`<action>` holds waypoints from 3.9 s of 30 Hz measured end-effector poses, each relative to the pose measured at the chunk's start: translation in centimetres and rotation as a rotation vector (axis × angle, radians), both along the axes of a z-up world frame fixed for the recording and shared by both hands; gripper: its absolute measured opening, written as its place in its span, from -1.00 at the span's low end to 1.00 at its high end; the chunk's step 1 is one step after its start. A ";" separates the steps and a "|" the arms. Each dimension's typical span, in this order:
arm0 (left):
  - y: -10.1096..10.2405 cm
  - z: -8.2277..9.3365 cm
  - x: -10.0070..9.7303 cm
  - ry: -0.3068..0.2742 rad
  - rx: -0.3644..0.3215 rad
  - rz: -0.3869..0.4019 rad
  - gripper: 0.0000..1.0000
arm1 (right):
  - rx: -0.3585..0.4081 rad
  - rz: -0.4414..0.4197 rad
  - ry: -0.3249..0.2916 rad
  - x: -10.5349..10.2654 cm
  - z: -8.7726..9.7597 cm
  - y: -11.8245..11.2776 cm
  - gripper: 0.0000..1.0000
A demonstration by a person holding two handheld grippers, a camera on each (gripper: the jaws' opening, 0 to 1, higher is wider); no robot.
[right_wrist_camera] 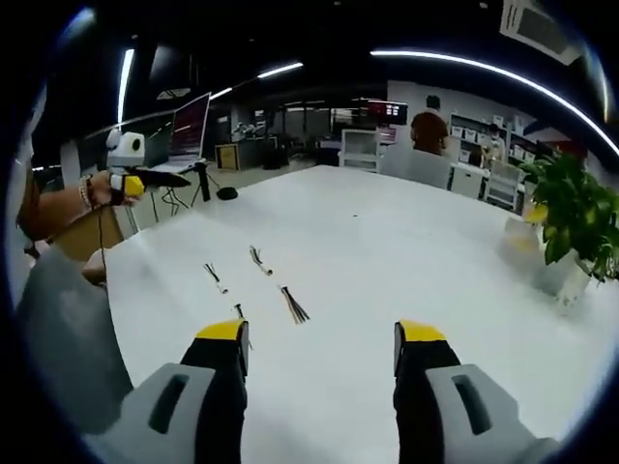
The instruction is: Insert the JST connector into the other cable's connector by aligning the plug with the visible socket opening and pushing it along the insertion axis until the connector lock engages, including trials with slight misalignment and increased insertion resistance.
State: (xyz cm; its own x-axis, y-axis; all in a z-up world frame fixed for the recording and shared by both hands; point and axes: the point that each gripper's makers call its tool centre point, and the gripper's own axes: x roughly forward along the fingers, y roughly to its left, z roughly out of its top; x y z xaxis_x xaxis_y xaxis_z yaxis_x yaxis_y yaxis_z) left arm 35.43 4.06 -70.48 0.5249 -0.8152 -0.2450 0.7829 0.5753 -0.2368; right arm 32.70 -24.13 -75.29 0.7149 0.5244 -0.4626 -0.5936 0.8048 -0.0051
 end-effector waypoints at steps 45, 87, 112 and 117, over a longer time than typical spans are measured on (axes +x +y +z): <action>-9.9 -9.9 7.9 -0.099 0.130 -0.390 -0.14 | -0.050 0.364 0.101 6.1 -7.7 9.5 -0.18; -11.3 -14.4 6.5 -0.118 0.219 -0.471 -0.97 | -0.042 0.443 0.087 8.2 -10.5 12.2 -0.90; -11.1 -12.7 5.2 -0.171 0.308 -0.523 -0.98 | -0.065 0.553 0.050 6.2 -7.7 13.7 -0.91; -11.0 -12.0 4.4 -0.184 0.313 -0.533 -0.98 | -0.080 0.592 0.024 5.5 -6.6 14.9 -0.92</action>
State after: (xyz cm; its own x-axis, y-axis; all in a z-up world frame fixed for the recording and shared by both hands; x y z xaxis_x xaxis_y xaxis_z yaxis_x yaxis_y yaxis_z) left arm 39.81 -6.95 -82.43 0.1241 -0.8804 -0.4577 0.9922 0.1167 0.0447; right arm 38.25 -9.26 -81.88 0.3007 0.7936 -0.5289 -0.9417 0.3348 -0.0331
